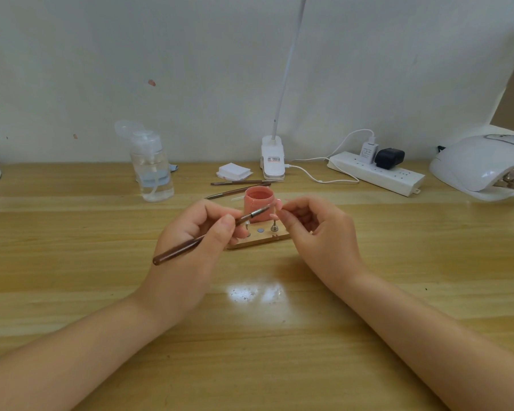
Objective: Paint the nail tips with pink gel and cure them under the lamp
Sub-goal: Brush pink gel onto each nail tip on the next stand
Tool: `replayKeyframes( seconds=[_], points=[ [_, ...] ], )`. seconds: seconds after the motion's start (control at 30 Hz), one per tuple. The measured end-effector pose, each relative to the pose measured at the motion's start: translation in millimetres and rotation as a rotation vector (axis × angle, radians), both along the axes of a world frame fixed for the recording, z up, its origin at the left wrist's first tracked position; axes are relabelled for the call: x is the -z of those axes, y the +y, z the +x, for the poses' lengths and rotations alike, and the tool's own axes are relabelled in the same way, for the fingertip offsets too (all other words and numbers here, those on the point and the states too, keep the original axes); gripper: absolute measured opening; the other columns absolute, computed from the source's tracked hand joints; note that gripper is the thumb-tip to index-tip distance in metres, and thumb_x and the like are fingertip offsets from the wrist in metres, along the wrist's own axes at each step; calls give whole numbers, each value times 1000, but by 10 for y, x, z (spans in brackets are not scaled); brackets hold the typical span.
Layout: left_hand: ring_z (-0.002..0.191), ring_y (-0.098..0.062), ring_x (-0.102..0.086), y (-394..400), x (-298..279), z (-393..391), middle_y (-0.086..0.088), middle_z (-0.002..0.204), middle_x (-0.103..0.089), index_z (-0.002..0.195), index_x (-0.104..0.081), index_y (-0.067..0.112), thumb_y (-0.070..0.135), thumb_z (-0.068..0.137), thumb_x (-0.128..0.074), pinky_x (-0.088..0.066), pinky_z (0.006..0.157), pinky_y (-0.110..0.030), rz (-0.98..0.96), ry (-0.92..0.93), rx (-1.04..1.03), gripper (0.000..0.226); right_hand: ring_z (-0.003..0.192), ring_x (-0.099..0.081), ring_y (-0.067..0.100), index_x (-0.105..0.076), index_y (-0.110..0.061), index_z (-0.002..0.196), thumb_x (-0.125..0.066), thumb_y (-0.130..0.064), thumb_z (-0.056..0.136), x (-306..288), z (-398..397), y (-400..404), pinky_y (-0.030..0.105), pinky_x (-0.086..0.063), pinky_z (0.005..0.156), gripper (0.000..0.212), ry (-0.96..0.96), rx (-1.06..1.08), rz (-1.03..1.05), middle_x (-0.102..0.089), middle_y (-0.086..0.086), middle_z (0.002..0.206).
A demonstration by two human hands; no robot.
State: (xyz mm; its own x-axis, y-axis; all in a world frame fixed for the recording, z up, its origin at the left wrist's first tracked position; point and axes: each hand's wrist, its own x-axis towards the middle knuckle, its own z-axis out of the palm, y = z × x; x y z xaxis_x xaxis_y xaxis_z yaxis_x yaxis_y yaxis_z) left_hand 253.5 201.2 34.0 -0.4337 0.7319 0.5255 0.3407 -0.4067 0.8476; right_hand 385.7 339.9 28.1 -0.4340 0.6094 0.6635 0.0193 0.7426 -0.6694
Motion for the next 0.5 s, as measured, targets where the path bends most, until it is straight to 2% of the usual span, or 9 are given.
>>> replayKeyframes(
  seconds=[0.13, 0.27, 0.37, 0.5],
  points=[
    [74, -10, -66, -33, -13, -1, -7, 79, -71, 87, -67, 19, 32, 84, -53, -51, 69, -17, 11, 21, 18, 20, 70, -63, 8, -70, -6, 91, -71, -7, 86, 0, 4, -1, 22, -52, 66, 5, 5, 4, -5, -67, -6, 75],
    [79, -9, -67, -17, -25, 19, -2, 85, -73, 91, -68, 27, 32, 88, -56, -50, 69, -16, 25, 5, -13, 14, 73, -62, 7, -69, -4, 91, -70, -7, 86, -4, -2, 0, 15, -49, 66, 6, 13, -5, -1, -64, -12, 75],
    [77, -9, -68, -13, -11, 29, -3, 83, -73, 90, -68, 18, 26, 87, -58, -51, 69, -15, -7, -6, 3, 13, 74, -62, 7, -69, -7, 92, -70, -7, 86, 0, 1, 8, 14, -49, 66, 5, 9, -5, 6, -64, -12, 77],
    [76, -10, -68, -33, -21, 34, -5, 80, -72, 88, -67, 16, 33, 83, -54, -51, 69, -16, 12, 18, 13, 22, 71, -62, 6, -69, -9, 91, -70, -8, 87, 10, -7, 17, 19, -52, 67, 5, 10, -6, -6, -65, -13, 76]
  ],
)
